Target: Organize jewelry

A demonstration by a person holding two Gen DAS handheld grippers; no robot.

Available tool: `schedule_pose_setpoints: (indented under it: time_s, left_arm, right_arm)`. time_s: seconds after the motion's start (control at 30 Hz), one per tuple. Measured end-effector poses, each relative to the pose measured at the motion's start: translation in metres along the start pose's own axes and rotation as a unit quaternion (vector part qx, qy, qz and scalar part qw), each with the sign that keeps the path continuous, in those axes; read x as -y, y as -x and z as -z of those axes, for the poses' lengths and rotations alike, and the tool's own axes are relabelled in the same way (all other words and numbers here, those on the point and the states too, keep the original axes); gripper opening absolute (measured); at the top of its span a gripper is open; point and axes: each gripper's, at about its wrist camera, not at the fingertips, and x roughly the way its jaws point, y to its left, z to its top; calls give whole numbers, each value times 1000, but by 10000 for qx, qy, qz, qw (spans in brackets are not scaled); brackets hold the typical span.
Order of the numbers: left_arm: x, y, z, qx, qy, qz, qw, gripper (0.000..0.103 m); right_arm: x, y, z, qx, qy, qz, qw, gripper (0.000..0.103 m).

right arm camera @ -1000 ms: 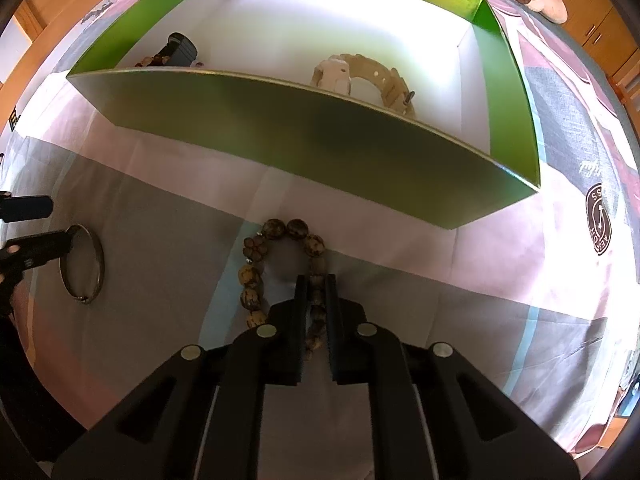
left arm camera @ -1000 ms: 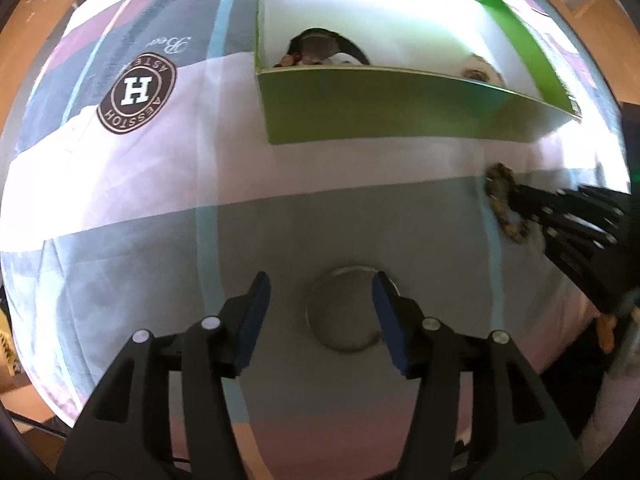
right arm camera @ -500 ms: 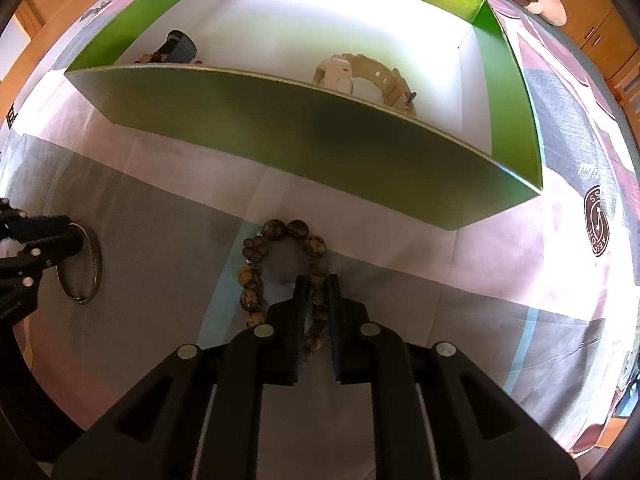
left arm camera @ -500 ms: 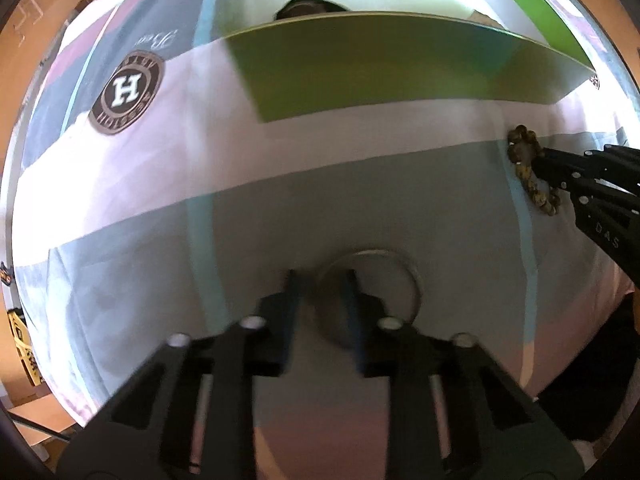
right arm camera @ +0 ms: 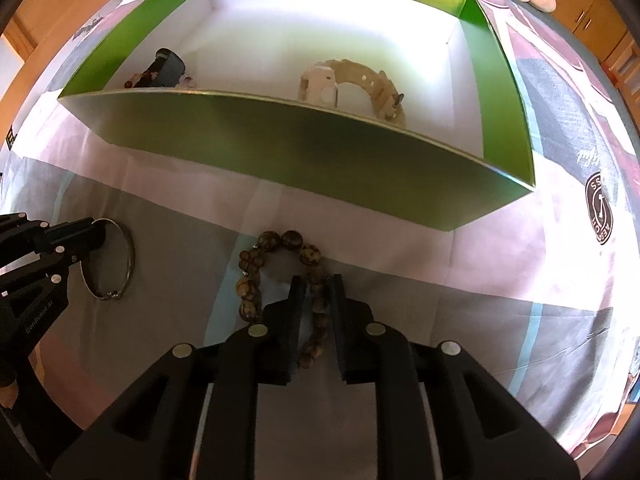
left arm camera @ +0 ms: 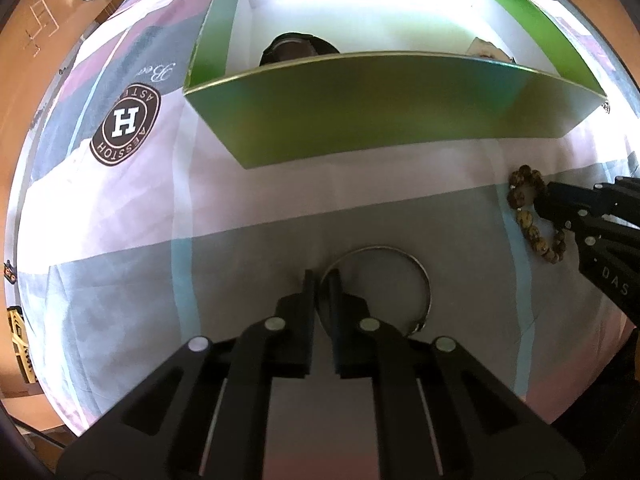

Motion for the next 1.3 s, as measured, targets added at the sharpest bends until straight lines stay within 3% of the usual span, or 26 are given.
schedule_pose_setpoints:
  time_s: [0.1, 0.2, 0.23, 0.27, 0.33, 0.43, 0.6, 0.67, 0.7, 0.77, 0.87, 0.97, 1.13, 1.3]
  left_arm:
    - [13, 5, 0, 0, -9, -69, 10000, 13]
    - [28, 16, 1, -11, 9, -65, 10000, 18]
    - [29, 17, 2, -14, 11, -68, 10000, 24]
    - [28, 17, 2, -16, 15, -74, 10000, 41]
    - [22, 17, 3, -13, 66, -64, 10000, 60]
    - [20, 17, -1, -59, -14, 121, 9999, 48]
    - [28, 19, 1, -30, -176, 95, 9998, 41]
    - [28, 20, 1, -44, -173, 217, 9996, 29]
    - [29, 21, 1, -44, -183, 226, 9996, 28]
    - [30, 22, 1, -28, -197, 227, 9995, 18]
    - [29, 22, 2, -22, -126, 270, 9996, 3]
    - [23, 23, 2, -53, 23, 422, 9991, 3]
    - [9, 34, -2, 98, 203, 439, 9988, 3]
    - [-1, 49, -4, 292, 275, 514, 9979, 3]
  right_arm:
    - [0, 2, -1, 31, -39, -13, 10000, 34]
    - [3, 3, -2, 61, -121, 24, 9999, 36]
    - [4, 2, -2, 43, -140, 1, 9999, 36]
    - [4, 1, -2, 22, -152, -24, 9999, 36]
    - [4, 1, -2, 22, -156, -36, 9999, 36]
    - [4, 2, -2, 26, -108, -74, 9999, 36]
    - [1, -4, -2, 53, 72, 95, 9999, 36]
    - [-1, -3, -1, 63, 89, 115, 9999, 35]
    - [-2, -2, 0, 66, 72, 103, 9999, 33]
    - [-1, -2, 1, 63, 25, -49, 10000, 13]
    - [0, 1, 1, 71, -2, -135, 9999, 7]
    - [0, 7, -1, 151, -79, -330, 9993, 7]
    - [7, 29, -3, 523, -56, -197, 9984, 7]
    - [14, 41, 2, 531, -41, -230, 9983, 7]
